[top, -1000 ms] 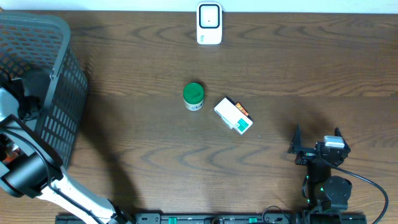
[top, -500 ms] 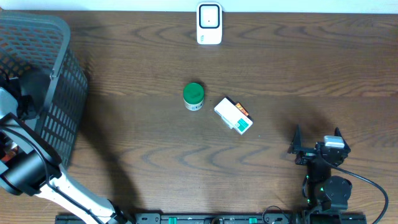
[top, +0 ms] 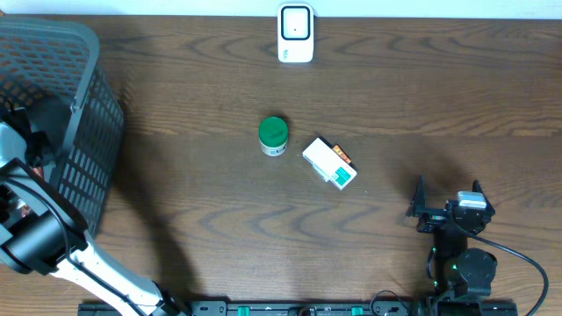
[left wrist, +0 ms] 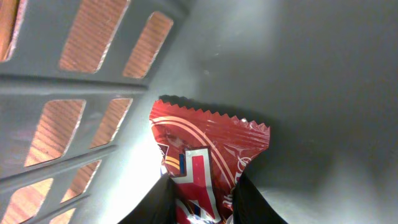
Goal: Scan the item barcode
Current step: 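Grasp the red snack bar with the left gripper and lift it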
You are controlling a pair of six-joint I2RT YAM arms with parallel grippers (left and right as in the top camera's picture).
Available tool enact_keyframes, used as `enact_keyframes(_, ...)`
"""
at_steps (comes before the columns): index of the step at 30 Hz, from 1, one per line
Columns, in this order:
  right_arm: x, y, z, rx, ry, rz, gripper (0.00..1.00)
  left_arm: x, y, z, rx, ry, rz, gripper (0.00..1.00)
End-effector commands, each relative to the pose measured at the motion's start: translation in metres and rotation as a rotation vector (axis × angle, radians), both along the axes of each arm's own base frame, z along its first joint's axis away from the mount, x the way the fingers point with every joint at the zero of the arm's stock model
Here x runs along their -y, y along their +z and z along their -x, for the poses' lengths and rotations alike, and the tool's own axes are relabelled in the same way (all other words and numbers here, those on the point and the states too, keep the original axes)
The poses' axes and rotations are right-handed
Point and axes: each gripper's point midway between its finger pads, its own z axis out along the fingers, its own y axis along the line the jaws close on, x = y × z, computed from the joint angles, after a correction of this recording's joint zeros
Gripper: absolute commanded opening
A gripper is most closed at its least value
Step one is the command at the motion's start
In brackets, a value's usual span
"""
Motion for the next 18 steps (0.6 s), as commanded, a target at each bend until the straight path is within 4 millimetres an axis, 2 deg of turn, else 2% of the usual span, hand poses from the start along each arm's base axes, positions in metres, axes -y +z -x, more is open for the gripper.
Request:
enact_keyframes(1, -0.003, 0.000, 0.000, 0.000, 0.014, 0.007, 0.99, 0.044, -0.044, -0.006, -0.024, -0.033, 0.161, 0.08)
enact_keyframes(7, -0.003, 0.000, 0.000, 0.000, 0.014, 0.007, 0.99, 0.056, -0.009, -0.033, 0.044, -0.088, 0.107, 0.08)
enact_keyframes(12, -0.003, 0.000, 0.000, 0.000, 0.014, 0.007, 0.99, 0.065, 0.026, -0.049, 0.137, -0.051, 0.077, 0.08)
enact_keyframes(18, -0.003, 0.000, 0.000, 0.000, 0.014, 0.007, 0.99, 0.069, 0.043, -0.056, 0.203, 0.016, 0.078, 0.08)
